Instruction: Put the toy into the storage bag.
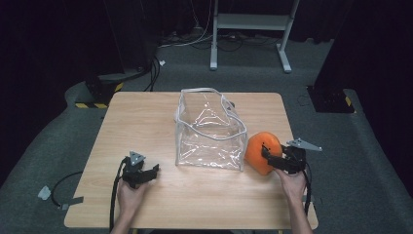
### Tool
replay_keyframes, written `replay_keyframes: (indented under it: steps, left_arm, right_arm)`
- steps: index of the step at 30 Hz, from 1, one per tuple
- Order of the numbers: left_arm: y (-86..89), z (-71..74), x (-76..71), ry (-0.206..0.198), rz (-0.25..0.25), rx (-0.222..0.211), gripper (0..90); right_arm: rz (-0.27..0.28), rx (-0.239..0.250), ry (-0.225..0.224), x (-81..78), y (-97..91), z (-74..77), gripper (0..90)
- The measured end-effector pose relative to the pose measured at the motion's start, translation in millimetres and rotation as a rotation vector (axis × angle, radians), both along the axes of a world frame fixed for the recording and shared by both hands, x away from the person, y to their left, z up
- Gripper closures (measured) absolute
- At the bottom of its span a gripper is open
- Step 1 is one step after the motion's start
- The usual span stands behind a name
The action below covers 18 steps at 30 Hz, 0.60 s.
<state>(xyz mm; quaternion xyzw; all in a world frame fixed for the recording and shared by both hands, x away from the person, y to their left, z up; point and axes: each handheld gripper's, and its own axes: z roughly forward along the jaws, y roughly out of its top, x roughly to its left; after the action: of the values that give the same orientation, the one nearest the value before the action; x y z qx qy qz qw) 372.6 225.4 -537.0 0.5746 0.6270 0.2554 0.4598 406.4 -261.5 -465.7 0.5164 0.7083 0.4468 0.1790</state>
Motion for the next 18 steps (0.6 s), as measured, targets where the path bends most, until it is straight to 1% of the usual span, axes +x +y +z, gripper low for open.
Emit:
replay_keyframes:
  steps: [3, 5, 9, 10, 13, 18]
  left_arm:
    - [0.0, 0.0, 0.0, 0.0, 0.0, 0.0, 28.8]
    - [0.0, 0.0, 0.0, 0.0, 0.0, 0.0, 28.8]
    - [0.3, 0.1, -0.3, 0.004, -0.003, 0.005, 28.8]
    - [0.2, 0.0, -0.2, 0.003, -0.002, 0.004, 28.7]
    - [0.2, 0.1, -0.2, 0.003, -0.002, 0.004, 28.7]
    - [0.2, 0.0, -0.2, 0.003, -0.001, 0.005, 28.7]
  right_arm:
    - [0.008, -0.001, 0.015, -0.3, -1.7, 1.3, 27.9]
    - [0.013, -0.017, 0.012, -1.8, -1.5, 2.6, 33.5]
    - [0.022, -0.024, 0.01, -3.5, -0.6, 3.6, 43.5]
    - [0.025, -0.027, 0.006, -3.5, -0.8, 3.7, 45.4]
    - [0.03, -0.025, 0.01, -3.4, -1.6, 4.3, 50.5]
    - [0.033, -0.017, 0.017, -3.6, -3.1, 5.3, 56.2]
